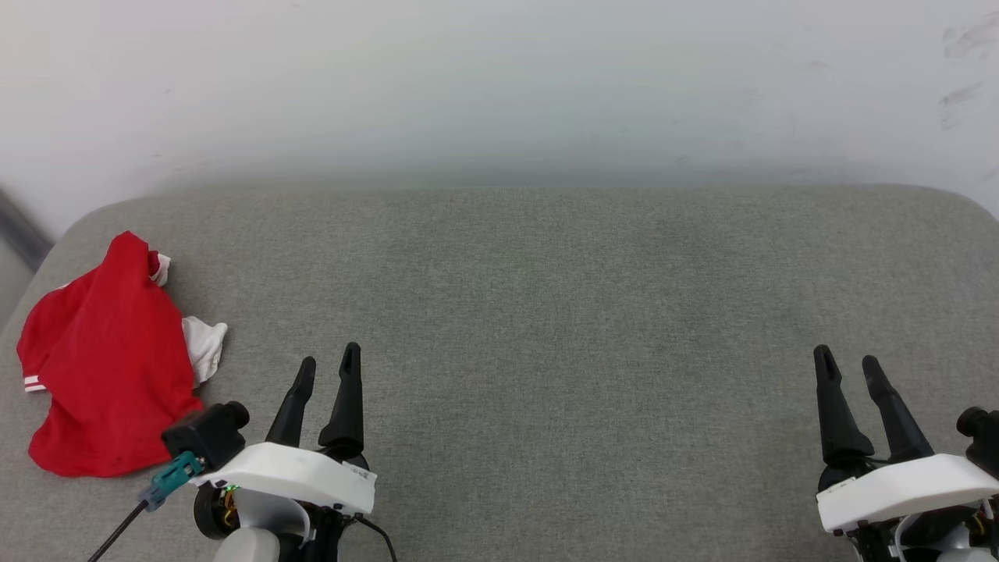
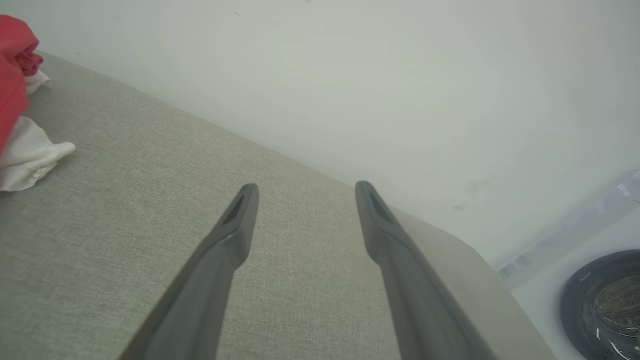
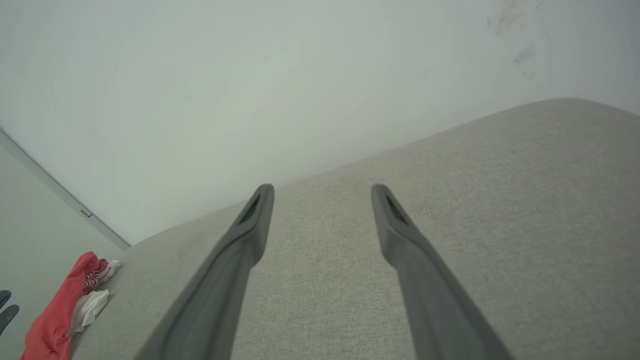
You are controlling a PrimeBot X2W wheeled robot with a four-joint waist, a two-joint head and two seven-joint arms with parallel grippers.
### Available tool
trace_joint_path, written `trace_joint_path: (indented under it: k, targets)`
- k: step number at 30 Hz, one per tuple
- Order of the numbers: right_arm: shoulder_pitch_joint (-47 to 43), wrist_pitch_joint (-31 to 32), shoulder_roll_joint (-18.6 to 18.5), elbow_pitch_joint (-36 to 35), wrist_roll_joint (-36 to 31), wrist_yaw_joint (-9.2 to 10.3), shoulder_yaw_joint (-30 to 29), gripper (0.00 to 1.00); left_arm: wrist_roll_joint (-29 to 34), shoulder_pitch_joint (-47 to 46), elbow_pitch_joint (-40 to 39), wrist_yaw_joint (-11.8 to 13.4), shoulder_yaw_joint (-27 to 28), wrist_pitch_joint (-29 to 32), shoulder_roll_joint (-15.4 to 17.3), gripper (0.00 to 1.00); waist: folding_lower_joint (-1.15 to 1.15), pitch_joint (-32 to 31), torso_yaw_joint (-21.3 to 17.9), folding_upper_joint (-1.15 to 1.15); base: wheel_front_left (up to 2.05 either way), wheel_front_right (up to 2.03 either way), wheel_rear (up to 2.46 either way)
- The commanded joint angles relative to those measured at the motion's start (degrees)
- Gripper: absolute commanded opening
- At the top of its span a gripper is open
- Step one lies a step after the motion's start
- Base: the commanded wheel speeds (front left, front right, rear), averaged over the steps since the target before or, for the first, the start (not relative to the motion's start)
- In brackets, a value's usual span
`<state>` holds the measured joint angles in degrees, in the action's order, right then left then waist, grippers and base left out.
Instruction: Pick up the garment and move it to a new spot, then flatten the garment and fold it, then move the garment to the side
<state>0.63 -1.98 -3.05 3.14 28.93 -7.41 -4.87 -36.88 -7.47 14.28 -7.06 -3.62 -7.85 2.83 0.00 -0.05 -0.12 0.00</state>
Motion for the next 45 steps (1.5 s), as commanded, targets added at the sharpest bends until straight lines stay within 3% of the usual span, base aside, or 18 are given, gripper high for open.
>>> trace_joint_path:
  k: [1,25,45]
  targets:
    - [-0.2,0.1,0.1,-1.2,-2.5,-0.11,-0.2,1.0,2.4,-1.3,-0.3,0.1,-0.3,-0.7,0.1,1.0,0.0,0.0,0.0,0.0,0.0,0.0,0.0]
    - [-1.3,-0.4,0.2,-3.8,-17.0,-0.12,-1.6,1.0,17.5,-2.1,1.5,1.1,-1.0,-4.0,0.1,1.0,0.0,0.1,0.1,0.0,0.0,0.0,0.0]
    - [-1.8,-1.9,0.2,-4.2,-25.2,-0.07,-1.1,1.0,27.2,-2.4,3.5,2.7,-1.5,-6.3,0.1,1.0,0.0,0.2,0.4,0.0,0.0,0.0,0.0]
